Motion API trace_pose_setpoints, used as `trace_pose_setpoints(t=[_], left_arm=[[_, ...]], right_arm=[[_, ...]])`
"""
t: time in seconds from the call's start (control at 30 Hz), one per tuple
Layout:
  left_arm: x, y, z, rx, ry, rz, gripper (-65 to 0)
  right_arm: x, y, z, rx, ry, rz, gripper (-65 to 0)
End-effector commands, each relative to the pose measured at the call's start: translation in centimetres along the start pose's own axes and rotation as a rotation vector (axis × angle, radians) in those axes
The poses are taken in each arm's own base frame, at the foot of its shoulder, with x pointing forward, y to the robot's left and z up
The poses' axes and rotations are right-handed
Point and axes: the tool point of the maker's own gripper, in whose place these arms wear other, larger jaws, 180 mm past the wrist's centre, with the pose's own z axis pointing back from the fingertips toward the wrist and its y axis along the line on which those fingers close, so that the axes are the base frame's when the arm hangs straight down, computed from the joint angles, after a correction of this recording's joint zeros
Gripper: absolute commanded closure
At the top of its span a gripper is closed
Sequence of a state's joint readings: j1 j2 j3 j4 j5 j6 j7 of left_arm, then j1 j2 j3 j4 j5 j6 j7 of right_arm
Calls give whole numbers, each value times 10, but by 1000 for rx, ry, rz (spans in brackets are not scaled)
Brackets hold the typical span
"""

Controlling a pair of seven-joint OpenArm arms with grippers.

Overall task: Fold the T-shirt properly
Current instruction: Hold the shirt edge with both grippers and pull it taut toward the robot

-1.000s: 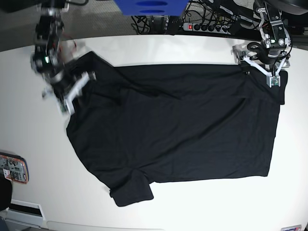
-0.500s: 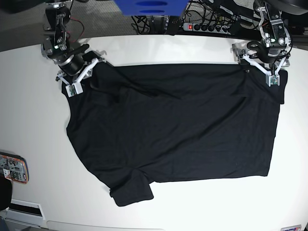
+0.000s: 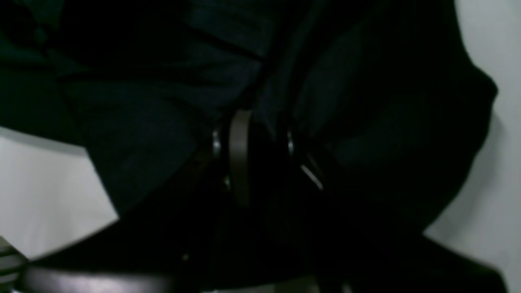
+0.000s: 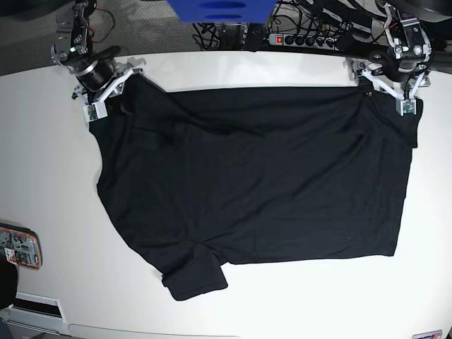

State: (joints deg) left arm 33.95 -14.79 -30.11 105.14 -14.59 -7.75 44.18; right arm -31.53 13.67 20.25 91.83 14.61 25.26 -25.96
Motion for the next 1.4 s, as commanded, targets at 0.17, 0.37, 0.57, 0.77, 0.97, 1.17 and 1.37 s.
trace_pose_setpoints(t=[0.17, 0.37, 0.57, 0.77, 0.97, 1.17, 1.37], left_arm=[[6, 12, 3, 43, -11, -19, -609], [4, 12, 3, 43, -7, -18, -609], [-10, 9, 6, 33, 24, -23, -609], [-29, 12, 10, 36, 66, -31, -609], [-42, 14, 13, 40, 99, -37, -609], [-59, 16, 19, 42, 140, -46, -609], [-56, 12, 28, 39, 125, -53, -609]], right_arm=[[-57, -6, 20, -42, 205, 24, -104], [-81, -1, 34, -39, 260, 8, -104], [-93, 3, 43, -36, 289, 0, -103], [-95, 9, 53, -27, 296, 11, -103], [-97, 13, 59, -23, 303, 16, -103], [-100, 0, 69, -65, 311, 9, -103], [-98, -6, 71, -81, 309, 7, -103]])
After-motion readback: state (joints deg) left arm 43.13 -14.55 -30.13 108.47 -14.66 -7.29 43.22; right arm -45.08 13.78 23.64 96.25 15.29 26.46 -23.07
